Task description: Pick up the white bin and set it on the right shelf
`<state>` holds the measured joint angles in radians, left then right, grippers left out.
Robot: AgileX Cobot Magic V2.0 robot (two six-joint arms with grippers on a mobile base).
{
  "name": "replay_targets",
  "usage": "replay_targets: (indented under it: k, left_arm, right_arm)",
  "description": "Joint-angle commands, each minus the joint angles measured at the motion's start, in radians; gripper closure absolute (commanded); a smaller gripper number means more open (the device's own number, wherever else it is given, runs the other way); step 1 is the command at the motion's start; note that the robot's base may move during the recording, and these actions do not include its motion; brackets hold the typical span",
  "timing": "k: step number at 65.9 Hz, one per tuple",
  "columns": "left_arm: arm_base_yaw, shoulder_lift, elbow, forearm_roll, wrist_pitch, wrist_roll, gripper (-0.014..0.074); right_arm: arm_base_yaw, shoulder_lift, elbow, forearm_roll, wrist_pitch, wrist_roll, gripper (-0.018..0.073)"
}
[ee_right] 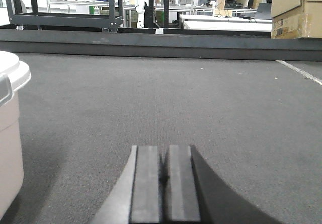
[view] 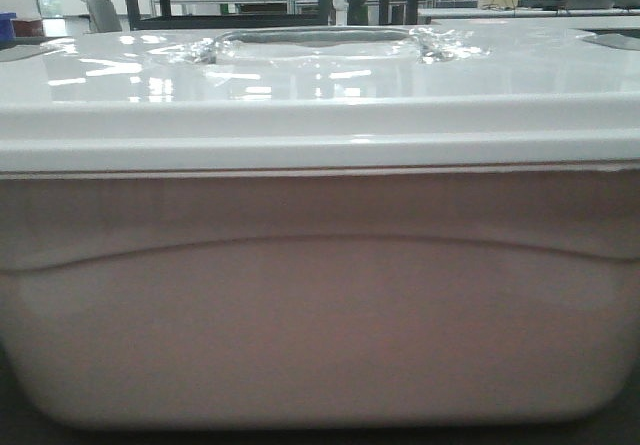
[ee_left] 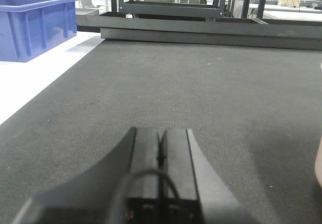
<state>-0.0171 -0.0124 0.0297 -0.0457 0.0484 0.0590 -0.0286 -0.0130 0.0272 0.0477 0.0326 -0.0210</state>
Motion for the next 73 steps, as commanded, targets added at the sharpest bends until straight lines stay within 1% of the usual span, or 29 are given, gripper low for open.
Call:
replay_targets:
  k: [1,38,45,53,58,64,69,73]
  left_arm:
    - [-0.001,-0.009,-0.001,0.000,-0.084,-0.007,0.0715]
    - [-0.001,-0.009,-0.001,0.000,-0.090,-0.007,0.0715]
    - [-0.001,-0.009,-0.001,0.000,-0.107,-0.007,0.0715]
    - [-0.001,-0.009,-0.017,0.000,-0.122,-0.007,0.0715]
    - [-0.001,-0.002,-0.056,-0.001,-0.066,-0.007,0.0715]
    - [-0.001,0.018,-0.157,-0.001,0.069,-0.007,0.0715]
    - [-0.001,0.057,-0.257,-0.001,0.146,-0.007,0.0715]
    - [-0.001,0.106,-0.348,-0.001,0.206,-0.007,0.0715]
  right_arm:
    - [0.000,-0.016,0.001,-0.009,-0.089,-0.007,0.0503]
    - [0.000,-0.016,0.001,-0.009,-0.089,-0.007,0.0503]
    - [0.000,-0.016,0.001,-0.039,-0.096,-0.016,0.0503]
    - [0.000,-0.016,0.001,-0.040,-0.101,-0.016,0.0503]
    - [0.000,-0.016,-0.023,-0.040,-0.126,-0.016,0.0503]
    - [0.000,-0.014,-0.111,-0.040,-0.087,-0.016,0.0503]
    - [0.000,0.007,-0.230,-0.040,0.005,-0.016,0.0503]
    - [0.000,0.039,-0.315,-0.040,0.104,-0.016,0.0503]
